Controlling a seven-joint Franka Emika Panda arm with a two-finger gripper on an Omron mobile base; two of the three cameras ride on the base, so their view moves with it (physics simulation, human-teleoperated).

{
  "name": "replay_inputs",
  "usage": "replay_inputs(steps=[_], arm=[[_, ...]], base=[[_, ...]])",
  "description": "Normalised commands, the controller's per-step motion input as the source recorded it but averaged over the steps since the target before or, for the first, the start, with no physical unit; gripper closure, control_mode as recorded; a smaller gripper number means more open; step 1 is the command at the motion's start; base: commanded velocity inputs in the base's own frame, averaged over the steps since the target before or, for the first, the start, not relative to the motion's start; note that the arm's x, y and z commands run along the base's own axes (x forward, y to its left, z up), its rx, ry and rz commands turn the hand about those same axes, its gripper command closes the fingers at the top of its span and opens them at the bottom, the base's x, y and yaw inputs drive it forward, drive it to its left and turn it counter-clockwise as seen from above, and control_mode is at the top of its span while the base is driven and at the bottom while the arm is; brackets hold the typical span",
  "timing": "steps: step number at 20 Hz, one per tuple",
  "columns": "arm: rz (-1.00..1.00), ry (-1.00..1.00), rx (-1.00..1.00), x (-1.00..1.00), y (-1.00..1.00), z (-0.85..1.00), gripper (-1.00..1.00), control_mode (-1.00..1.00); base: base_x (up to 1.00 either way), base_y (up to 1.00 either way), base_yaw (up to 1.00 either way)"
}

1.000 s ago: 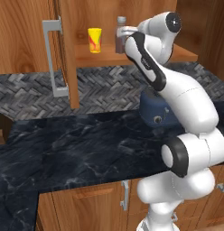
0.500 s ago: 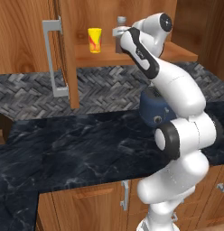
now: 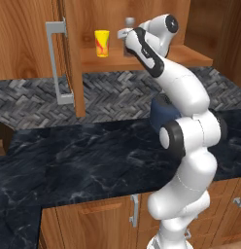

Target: Take the cinnamon bottle from the cabinet and place it on the dining table, next to the plate with the cupcake. Then take the chocolate from the dining counter and place it on the cupcake plate.

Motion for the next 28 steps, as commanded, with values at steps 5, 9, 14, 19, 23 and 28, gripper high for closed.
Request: replay_inputs(steps=[5,9,14,19,23,28], arm=[[0.02,0.00,0.00,0.32,0.12,-0.03,1.00,-1.00],[0.01,0.01,0.00,0.03,0.06,0.00,1.00,-1.00],[0.00,-0.06,-0.06,-0.60,0.00,0.00,1.00,-1.00],[0.00,-0.07,-0.08,-1.00,0.00,-0.09,1.00,-1.00],[0.00,-0.09,-0.04,-1.00,0.00,-0.01,1.00,-1.00],[0.00,-0.20,0.00,-1.00,-0.01,0.00,1.00,-1.00]], base=[[0.00,0.00,0.00],[0.00,0.00,0.00],[0.00,0.00,0.00],[0.00,0.00,0.00],[0.00,0.00,0.00],[0.00,0.00,0.00]])
